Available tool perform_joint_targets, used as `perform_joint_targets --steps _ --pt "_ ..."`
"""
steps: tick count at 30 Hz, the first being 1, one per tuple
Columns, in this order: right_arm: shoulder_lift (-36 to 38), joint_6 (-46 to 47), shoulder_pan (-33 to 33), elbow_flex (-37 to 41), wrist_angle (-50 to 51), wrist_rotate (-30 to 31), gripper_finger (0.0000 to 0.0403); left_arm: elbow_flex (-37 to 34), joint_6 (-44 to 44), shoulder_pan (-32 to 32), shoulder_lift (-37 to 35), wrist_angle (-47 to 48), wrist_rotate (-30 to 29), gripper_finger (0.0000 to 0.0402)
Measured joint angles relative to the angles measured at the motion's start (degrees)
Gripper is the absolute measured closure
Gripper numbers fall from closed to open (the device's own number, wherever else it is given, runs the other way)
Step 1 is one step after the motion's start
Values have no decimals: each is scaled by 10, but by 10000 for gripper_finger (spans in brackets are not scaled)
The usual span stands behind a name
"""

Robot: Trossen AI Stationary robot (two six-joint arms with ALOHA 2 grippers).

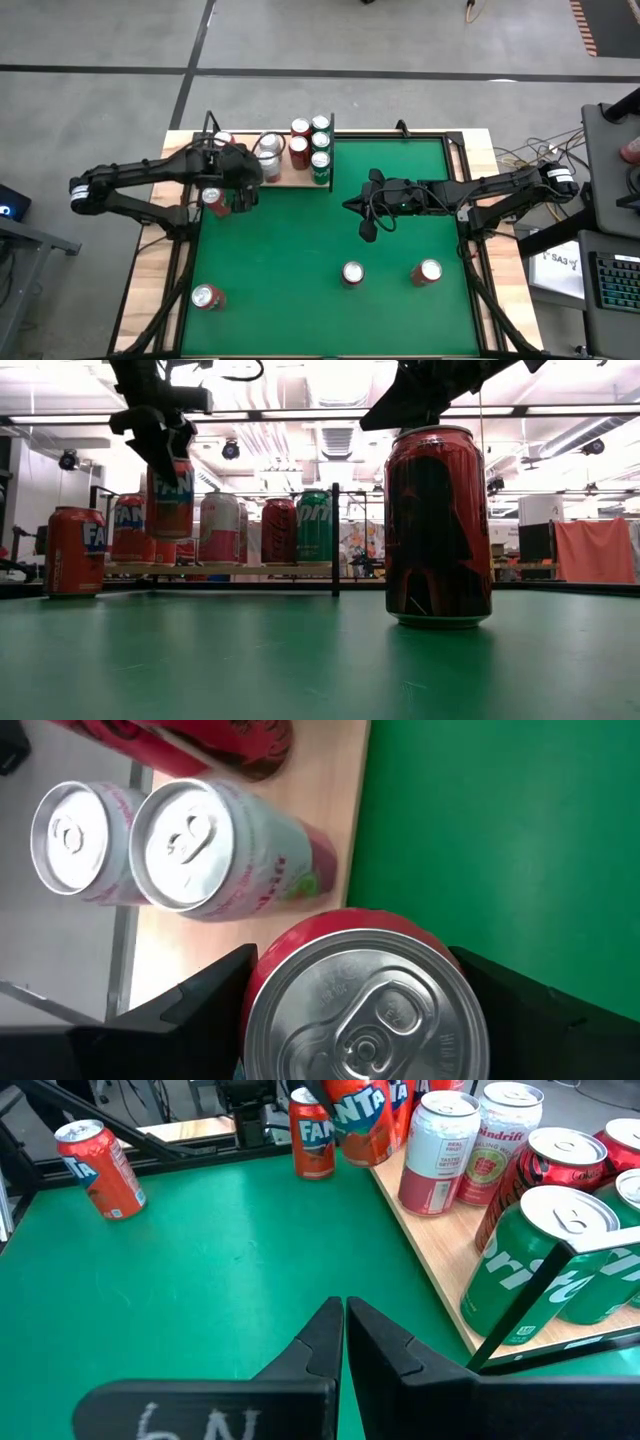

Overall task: Place canned beverage on shelf
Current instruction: Put the red soda can on the shelf aligned with the other red soda can

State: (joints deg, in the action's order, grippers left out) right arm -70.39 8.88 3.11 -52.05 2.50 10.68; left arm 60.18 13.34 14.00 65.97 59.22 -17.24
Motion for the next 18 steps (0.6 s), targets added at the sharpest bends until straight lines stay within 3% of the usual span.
perform_joint_targets --steps 18 --pt "0 -11 0 0 0 0 394 0 91 119 1 -13 93 119"
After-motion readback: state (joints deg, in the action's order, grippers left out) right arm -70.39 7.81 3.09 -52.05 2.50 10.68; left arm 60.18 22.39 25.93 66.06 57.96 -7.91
